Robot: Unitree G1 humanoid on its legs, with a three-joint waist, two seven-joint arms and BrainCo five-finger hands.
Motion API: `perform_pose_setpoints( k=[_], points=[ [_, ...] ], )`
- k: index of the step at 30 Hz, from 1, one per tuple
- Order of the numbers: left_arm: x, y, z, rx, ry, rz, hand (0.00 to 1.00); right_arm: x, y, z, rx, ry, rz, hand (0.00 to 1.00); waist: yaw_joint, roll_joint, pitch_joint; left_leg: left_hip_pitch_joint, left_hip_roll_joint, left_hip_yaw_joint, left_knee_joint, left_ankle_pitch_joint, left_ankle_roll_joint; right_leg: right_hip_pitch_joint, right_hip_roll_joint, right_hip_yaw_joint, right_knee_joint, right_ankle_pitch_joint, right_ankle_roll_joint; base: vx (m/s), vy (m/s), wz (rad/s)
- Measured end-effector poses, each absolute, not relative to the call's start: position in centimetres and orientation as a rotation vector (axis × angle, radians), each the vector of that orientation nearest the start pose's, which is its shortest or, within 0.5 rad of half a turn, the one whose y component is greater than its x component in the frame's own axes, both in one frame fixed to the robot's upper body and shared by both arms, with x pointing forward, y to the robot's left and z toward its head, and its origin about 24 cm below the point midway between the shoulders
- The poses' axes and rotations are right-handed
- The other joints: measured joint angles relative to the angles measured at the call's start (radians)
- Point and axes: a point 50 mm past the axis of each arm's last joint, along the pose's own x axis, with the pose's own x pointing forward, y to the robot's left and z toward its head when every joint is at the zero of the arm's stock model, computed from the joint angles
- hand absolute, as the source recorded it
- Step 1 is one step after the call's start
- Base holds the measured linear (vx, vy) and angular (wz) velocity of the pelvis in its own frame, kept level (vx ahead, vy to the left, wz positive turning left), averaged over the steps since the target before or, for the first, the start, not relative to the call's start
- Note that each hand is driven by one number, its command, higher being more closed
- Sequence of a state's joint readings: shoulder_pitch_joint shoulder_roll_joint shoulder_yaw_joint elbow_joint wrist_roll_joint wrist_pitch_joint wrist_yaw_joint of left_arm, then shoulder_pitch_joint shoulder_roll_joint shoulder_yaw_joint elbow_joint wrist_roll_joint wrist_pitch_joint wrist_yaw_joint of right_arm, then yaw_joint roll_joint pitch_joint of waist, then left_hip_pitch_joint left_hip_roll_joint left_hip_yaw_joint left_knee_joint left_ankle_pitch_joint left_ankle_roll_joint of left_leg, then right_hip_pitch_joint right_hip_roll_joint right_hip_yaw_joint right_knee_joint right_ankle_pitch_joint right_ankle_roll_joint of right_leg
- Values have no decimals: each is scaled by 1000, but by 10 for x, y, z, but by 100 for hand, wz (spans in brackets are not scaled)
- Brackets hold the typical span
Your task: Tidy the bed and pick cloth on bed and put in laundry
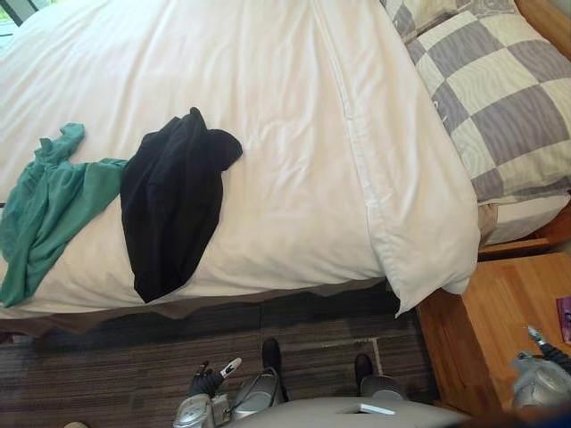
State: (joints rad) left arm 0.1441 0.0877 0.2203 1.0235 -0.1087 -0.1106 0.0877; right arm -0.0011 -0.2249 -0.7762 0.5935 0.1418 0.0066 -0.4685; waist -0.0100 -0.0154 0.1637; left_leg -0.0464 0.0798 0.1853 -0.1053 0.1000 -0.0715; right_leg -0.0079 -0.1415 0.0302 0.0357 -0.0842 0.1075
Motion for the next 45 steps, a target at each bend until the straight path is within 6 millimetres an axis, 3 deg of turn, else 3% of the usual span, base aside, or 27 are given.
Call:
perform_pose_setpoints(
  k=[4, 8, 13, 19, 26, 34, 37, 41, 45],
  points=[
    [79, 223, -155, -70, 1017, 439, 0, 164, -365, 4, 73, 189, -1254, 100, 7, -6, -4, -1, -1, 1, 0, -3, 1, 2, -5, -6, 1, -3, 3, 37, 2, 4],
    [80, 223, -155, -65, 1017, 440, 0, 212, -349, 37, 318, -63, -1136, 100, 18, -10, -5, -6, -4, 0, 0, -3, 1, -2, -6, -9, 0, 1, -3, 8, 0, 0],
    [75, 220, -156, -58, 1031, 421, 0, 266, -323, 75, 635, -281, -936, 100, 34, 6, 5, -28, -11, -10, 1, -2, 3, -19, -11, -16, 2, -1, -2, 20, 1, 5],
    [70, 215, -158, -76, 1043, 417, 0, 304, -312, 122, 986, -495, -790, 100, 58, 19, 42, -79, -13, -51, 1, 14, 17, -58, -16, -44, 22, -2, -1, 19, -2, 18],
    [76, 208, -156, -60, 1005, 386, 0, 325, -318, 206, 1072, -751, -650, 100, 68, 64, 171, -178, -16, -89, 7, 53, 26, -186, -16, -60, 125, -8, -4, -61, 20, 16],
    [94, 204, -151, -79, 934, 364, 0, 324, -321, 211, 1084, -765, -644, 100, 81, 89, 257, -373, -34, -90, 76, 65, 36, -421, -54, -72, 322, -84, -4, -81, -7, 16],
    [107, 203, -147, -87, 894, 359, 0, 325, -320, 219, 1078, -811, -579, 100, 75, 98, 296, -546, -28, -89, 303, -20, 46, -537, -66, -69, 428, -118, -7, -27, -15, 3],
    [126, 205, -141, -129, 836, 390, 0, 325, -318, 221, 1054, -855, -531, 100, 74, 97, 301, -658, -14, -87, 467, -105, 54, -614, -66, -54, 516, -154, -5, -50, 2, -4],
    [137, 206, -138, -177, 801, 431, 0, 331, -310, 198, 1081, -811, -528, 100, 69, 72, 306, -670, -5, -71, 558, -148, 63, -612, -66, -32, 545, -170, 1, -18, 36, -15]
  ],
)
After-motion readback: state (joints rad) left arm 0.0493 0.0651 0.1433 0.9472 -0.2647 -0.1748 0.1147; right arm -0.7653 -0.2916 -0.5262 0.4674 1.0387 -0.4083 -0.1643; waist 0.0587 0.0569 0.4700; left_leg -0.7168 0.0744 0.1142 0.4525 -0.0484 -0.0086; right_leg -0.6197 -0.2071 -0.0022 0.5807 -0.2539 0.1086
